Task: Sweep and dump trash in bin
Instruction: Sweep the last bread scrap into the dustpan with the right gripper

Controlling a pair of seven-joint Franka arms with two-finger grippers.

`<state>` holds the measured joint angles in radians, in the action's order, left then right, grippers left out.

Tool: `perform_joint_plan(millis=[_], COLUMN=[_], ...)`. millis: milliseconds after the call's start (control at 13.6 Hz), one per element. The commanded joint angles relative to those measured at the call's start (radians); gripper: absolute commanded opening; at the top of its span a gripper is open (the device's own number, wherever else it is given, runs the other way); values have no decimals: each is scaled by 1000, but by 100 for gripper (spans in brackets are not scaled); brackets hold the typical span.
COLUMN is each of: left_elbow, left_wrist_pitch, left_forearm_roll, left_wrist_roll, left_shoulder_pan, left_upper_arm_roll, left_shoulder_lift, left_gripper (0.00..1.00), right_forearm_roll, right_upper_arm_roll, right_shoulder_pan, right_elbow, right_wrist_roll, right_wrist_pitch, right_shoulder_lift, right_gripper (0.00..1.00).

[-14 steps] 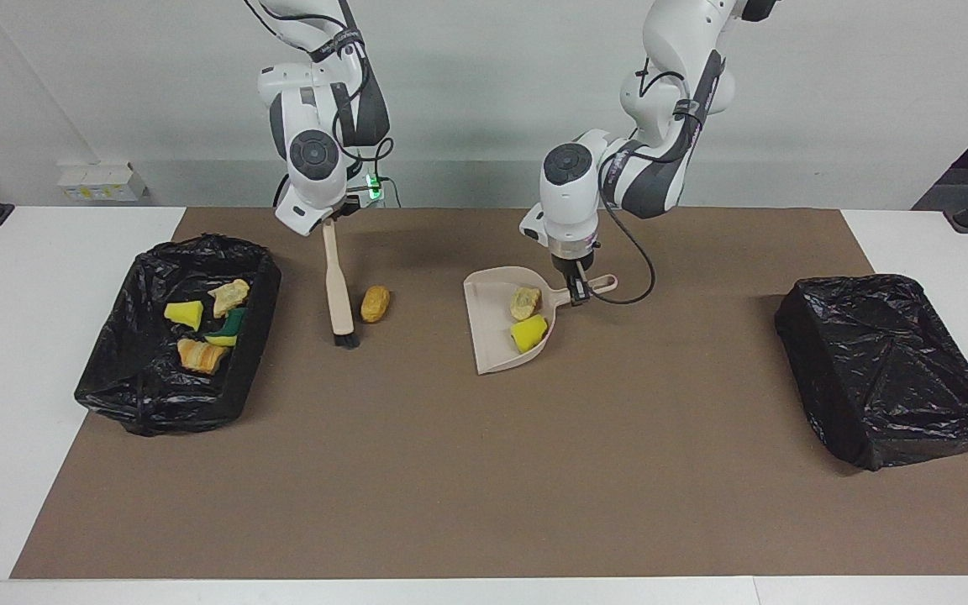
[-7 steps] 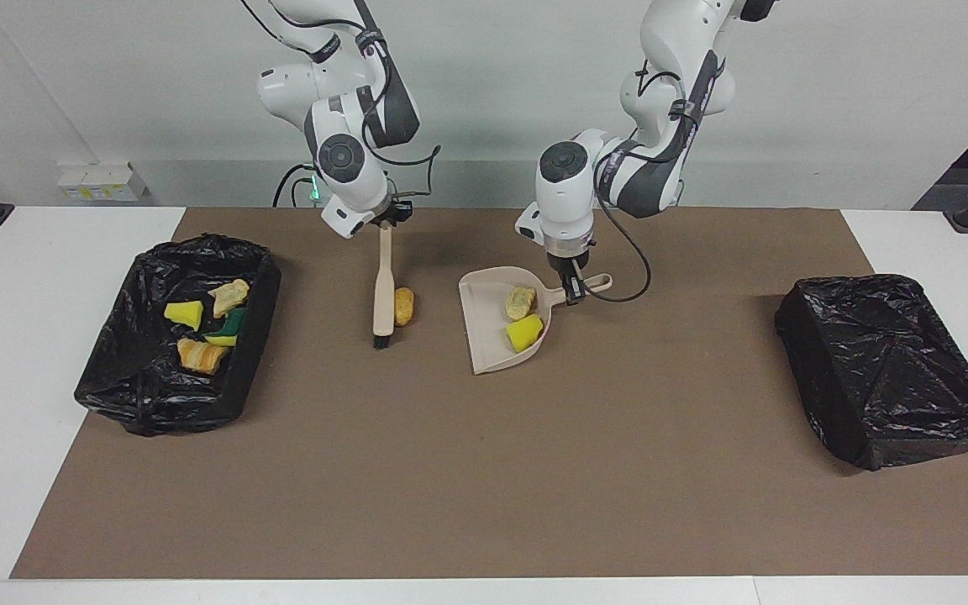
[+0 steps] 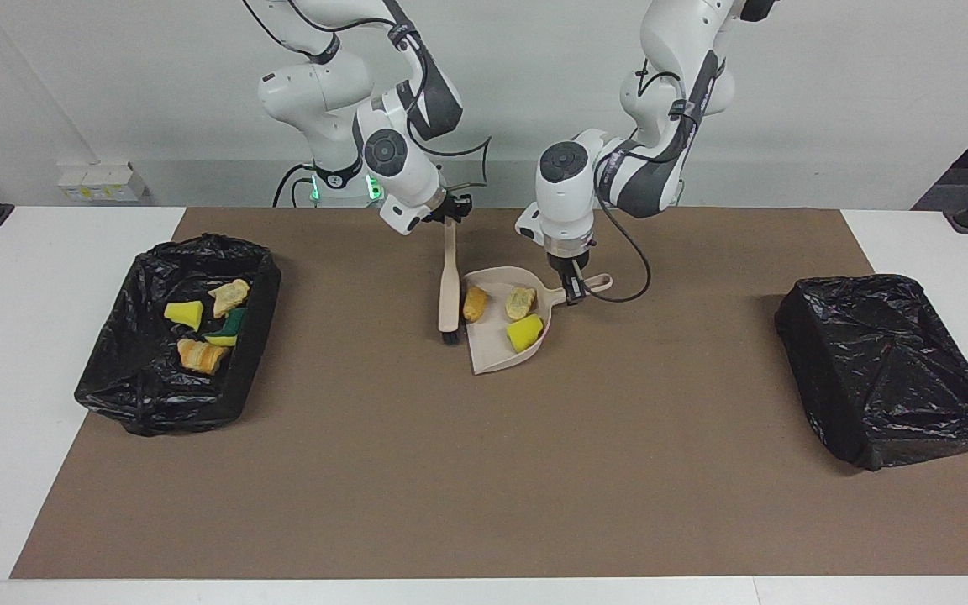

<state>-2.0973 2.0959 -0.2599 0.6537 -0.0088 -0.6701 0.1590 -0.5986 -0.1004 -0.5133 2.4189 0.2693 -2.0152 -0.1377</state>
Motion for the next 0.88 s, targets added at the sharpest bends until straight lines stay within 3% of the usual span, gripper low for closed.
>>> perform_joint_plan(millis=[0, 221, 369, 590, 811], left_elbow=[-27, -27, -26, -26, -35], left_wrist_pitch=[23, 23, 26, 16, 6], left_forearm_roll=[7, 7, 7, 14, 79], left_wrist_roll=[7, 33, 75, 144, 217], left_shoulder_pan=[0, 3, 3, -2, -8], left_upper_arm_roll=[9, 10, 30, 79, 128], left_shoulder_lift=[-22, -19, -21, -54, -113], left_gripper=[0, 0, 0, 0, 0], right_forearm_roll=[-29, 74, 208, 369, 396], right_upper_arm_roll=[1, 5, 14, 13, 11], right_shoulder_pan=[-27, -19, 7, 80, 128], right_elbow=[-84, -129, -155, -205, -209], right_wrist_roll=[16, 16, 19, 16, -31], right_wrist_pitch=[-19, 3, 48, 188, 358], right_shoulder_lift=[45, 24, -9, -63, -114], right_gripper=[0, 0, 0, 0, 0])
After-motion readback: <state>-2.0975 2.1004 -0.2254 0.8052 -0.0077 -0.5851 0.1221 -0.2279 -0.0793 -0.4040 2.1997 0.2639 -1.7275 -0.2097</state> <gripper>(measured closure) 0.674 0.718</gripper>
